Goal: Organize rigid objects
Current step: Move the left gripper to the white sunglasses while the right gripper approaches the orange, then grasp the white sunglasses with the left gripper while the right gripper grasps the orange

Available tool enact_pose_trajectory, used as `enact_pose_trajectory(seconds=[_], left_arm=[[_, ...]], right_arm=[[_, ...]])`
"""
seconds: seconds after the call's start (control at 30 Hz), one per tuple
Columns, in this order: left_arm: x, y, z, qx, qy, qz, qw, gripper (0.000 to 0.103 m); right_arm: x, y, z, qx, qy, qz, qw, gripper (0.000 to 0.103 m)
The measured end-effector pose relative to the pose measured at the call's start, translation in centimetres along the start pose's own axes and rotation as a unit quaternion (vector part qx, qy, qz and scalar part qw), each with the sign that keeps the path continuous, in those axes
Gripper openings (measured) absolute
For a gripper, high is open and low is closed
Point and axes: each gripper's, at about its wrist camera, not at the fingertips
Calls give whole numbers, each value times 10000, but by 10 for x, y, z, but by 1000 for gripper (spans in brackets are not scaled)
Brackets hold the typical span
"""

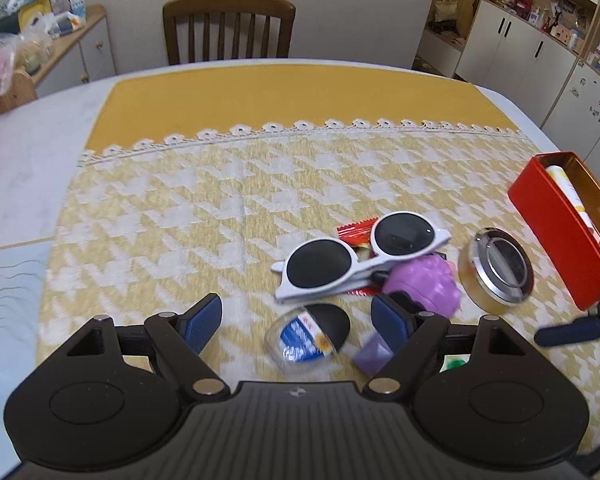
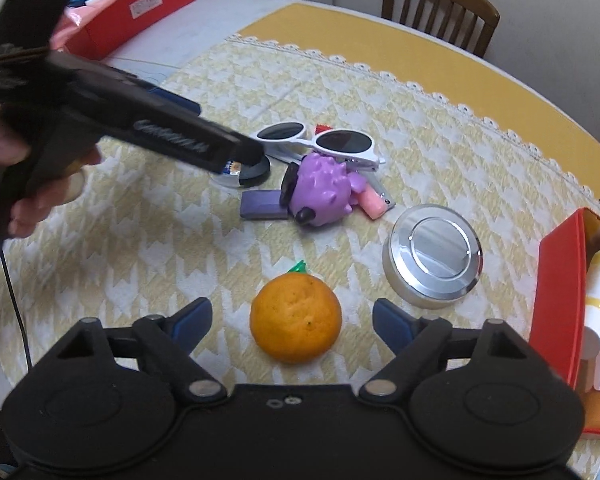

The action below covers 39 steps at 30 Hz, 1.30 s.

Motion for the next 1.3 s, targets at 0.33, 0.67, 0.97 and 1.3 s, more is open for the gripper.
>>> enact_pose_trajectory(seconds=[0.33,0.67,0.97,1.3], left_arm=[[5,20,32,99,-267,313,9991,81],[4,27,38,18,-482,528,9974,52],[2,25,39,-60,-300,744,9968,19],[9,20,25,-102,-427,809,9958,8]], right_arm=[[2,6,9,224,-7,7,9997,73],[-3,12,18,394,-119,6,9992,56],[-1,14,20,436,-128,-38,9990,53],[-1,11,17,435,-98,-33,9990,52]])
Point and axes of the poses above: each gripper's, at about its wrist camera, not at the fingertips, and z roughly the way its jaws point, x to its left, y to its top, and after that the axes turned 5 degrees about x, right-handed
